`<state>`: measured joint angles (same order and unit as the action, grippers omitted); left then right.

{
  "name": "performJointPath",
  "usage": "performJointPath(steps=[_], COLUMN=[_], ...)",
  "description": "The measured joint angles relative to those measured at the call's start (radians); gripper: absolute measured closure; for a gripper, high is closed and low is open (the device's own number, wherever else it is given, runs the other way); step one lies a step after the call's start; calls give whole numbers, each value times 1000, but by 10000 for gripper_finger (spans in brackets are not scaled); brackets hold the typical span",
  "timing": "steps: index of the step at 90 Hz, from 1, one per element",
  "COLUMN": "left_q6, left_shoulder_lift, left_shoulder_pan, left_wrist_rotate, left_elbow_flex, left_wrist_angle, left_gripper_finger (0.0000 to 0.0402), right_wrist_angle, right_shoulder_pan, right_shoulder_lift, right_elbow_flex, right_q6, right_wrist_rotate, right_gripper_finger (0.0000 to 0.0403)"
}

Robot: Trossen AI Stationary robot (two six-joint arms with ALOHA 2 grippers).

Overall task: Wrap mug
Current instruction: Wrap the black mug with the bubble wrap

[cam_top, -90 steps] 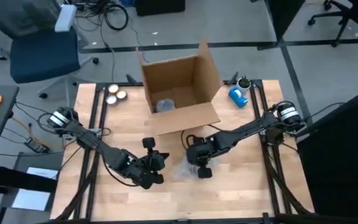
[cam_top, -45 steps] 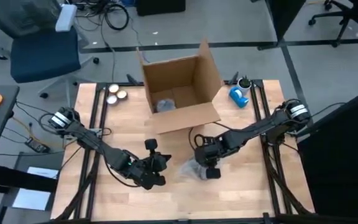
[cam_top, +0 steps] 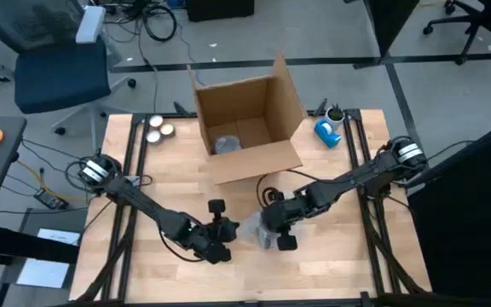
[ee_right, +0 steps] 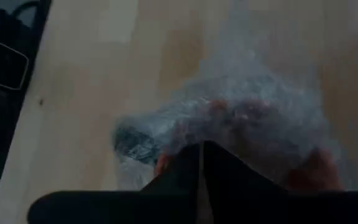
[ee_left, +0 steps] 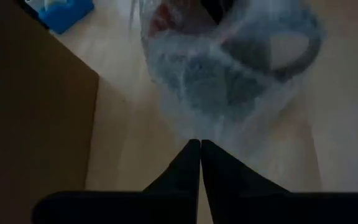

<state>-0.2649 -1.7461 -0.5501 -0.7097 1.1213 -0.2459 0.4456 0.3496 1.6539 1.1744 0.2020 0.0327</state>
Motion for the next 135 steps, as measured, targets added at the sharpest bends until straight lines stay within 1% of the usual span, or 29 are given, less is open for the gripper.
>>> performJointPath(steps=[13, 25, 38, 58, 66, 79, 88, 103, 117, 126, 135], left_q6=[50, 56, 82, 127, 127, 127, 128, 127, 127, 127, 127], left_shoulder_lift=[-41, -69, -77, -77, -77, -77, -77, -77, -77, -77, -77], left_shoulder_pan=[12, 28, 43, 52, 52, 53, 53, 53, 53, 53, 53], left_wrist_rotate=[57, 100, 110, 117, 118, 118, 118, 118, 117, 117, 117], left_elbow_flex=[0, 0, 0, 0, 0, 0, 0, 0, 0, 0, 0], left_wrist_angle=[96, 159, 206, 235, 229, 239, 237, 231, 227, 224, 222], left_gripper_finger=[402, 402, 402, 402, 402, 402, 402, 402, 402, 402, 402], right_wrist_angle=[-10, -3, 46, 115, 121, 104, 97, 110, 103, 121, 140], right_shoulder_pan=[-19, -35, -37, -25, -15, 3, -7, -30, -31, -31, -26], right_shoulder_lift=[0, 0, 0, -4, -13, -12, 1, 81, 167, 191, 184], right_elbow_flex=[0, 2, 2, 2, 16, 70, 71, 71, 76, 77, 76], right_q6=[-22, -23, -19, -11, -17, -72, -81, -84, -78, -76, -75], right_wrist_rotate=[17, 41, 8, 29, 59, 143, 162, 142, 83, 47, 42], right_gripper_finger=[403, 403, 403, 403, 403, 403, 403, 403, 402, 402, 402])
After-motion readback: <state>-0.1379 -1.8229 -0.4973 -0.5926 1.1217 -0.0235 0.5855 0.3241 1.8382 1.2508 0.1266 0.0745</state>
